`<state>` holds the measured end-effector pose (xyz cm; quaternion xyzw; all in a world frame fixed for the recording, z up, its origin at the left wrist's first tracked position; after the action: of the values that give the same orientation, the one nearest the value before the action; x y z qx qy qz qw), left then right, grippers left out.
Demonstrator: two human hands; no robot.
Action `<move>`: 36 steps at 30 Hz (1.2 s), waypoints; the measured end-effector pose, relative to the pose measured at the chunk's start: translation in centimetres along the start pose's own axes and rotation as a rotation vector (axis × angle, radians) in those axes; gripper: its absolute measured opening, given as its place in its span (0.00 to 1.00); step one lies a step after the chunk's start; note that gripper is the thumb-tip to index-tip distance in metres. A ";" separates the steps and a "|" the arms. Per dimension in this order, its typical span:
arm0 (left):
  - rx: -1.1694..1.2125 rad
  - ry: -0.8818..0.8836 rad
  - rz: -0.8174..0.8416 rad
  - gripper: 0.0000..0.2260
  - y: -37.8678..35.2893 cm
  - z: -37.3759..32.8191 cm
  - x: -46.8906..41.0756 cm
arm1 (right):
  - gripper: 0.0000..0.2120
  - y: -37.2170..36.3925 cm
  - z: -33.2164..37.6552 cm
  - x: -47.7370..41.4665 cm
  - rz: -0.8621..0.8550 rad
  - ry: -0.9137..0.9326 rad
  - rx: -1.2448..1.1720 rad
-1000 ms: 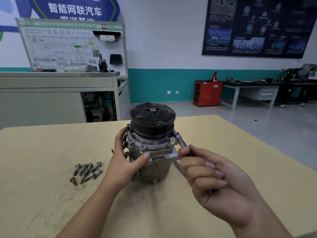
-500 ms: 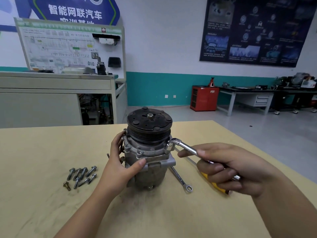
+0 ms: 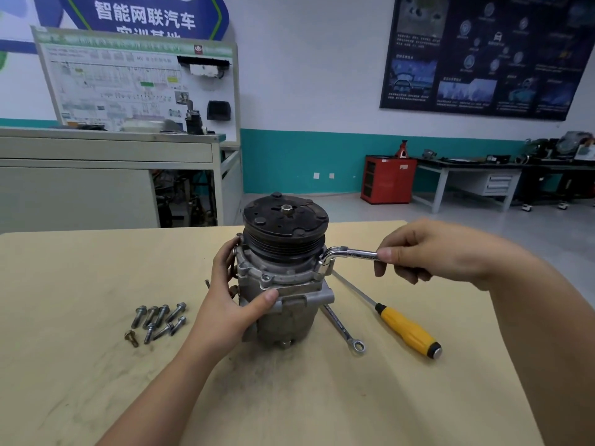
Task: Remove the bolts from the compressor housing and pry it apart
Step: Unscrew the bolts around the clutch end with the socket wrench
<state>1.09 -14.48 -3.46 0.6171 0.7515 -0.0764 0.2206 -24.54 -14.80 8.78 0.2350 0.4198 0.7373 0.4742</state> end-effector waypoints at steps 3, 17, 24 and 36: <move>0.010 0.000 -0.002 0.34 -0.1 -0.1 -0.1 | 0.14 0.4 0.3 -0.7 -0.016 0.029 0.106; 0.021 0.014 0.002 0.37 0.0 -0.2 0.2 | 0.10 2.2 0.1 -4.4 -0.062 0.274 0.193; 0.016 -0.007 -0.004 0.36 0.0 -0.2 0.1 | 0.09 2.7 1.7 -2.1 -0.061 0.289 0.196; 0.042 -0.013 -0.007 0.34 0.0 0.2 0.1 | 0.10 -1.7 2.4 3.1 0.039 0.029 0.170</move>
<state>1.10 -14.48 -3.68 0.6186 0.7503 -0.0970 0.2121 -23.28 -10.72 8.48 0.2717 0.4831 0.7116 0.4317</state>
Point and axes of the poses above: each hand's wrist, its own x-axis away from the middle knuckle, its own y-axis out of the back of the hand, z = x × y, the point moved 3 cm from there along -x, towards the middle knuckle, and after that the axes turned 6 degrees about y, right-handed, at the moved point
